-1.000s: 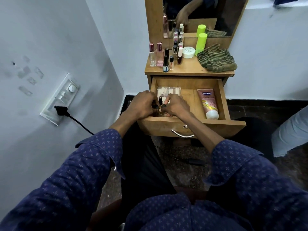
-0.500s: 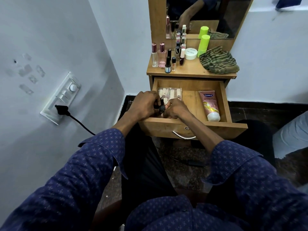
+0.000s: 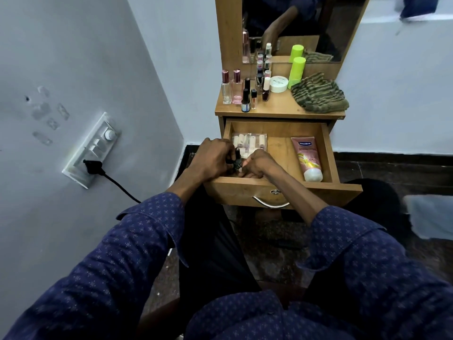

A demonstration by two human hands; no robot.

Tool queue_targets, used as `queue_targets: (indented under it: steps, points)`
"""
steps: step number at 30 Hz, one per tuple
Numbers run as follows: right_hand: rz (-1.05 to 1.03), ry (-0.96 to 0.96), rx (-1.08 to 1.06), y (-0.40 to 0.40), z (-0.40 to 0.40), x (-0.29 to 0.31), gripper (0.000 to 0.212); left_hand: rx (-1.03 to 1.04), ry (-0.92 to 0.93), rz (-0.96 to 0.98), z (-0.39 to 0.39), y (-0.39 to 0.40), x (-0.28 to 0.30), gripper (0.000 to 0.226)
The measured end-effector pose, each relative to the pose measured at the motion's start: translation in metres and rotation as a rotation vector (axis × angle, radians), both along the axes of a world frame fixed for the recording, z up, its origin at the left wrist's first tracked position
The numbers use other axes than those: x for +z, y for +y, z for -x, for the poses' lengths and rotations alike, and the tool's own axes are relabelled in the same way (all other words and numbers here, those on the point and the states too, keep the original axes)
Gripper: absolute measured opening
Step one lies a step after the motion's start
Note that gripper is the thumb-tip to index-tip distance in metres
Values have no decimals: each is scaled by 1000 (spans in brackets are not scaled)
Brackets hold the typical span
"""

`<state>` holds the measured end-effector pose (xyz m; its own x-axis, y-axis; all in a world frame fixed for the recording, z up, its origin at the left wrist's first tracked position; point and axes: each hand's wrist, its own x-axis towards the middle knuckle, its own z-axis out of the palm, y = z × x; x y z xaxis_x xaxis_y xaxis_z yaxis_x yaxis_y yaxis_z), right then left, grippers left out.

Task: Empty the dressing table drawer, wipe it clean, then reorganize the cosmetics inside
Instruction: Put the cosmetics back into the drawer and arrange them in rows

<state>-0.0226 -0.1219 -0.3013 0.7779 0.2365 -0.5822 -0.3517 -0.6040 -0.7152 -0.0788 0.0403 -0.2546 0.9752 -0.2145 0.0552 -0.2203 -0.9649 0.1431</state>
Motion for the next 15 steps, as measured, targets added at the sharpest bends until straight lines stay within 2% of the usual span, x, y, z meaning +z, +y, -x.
queue_targets:
  steps: [6, 11, 15]
  points:
    - [73, -71, 79, -4, 1, 6, 26, -6, -10, 43, -1, 2, 2, 22]
    - [59, -59, 88, -16, -2, 9, 21, -53, -27, 87, -4, -2, 8, 21]
    - [45, -134, 84, -30, -12, 24, 11, -72, -73, 119, -15, -6, 13, 19]
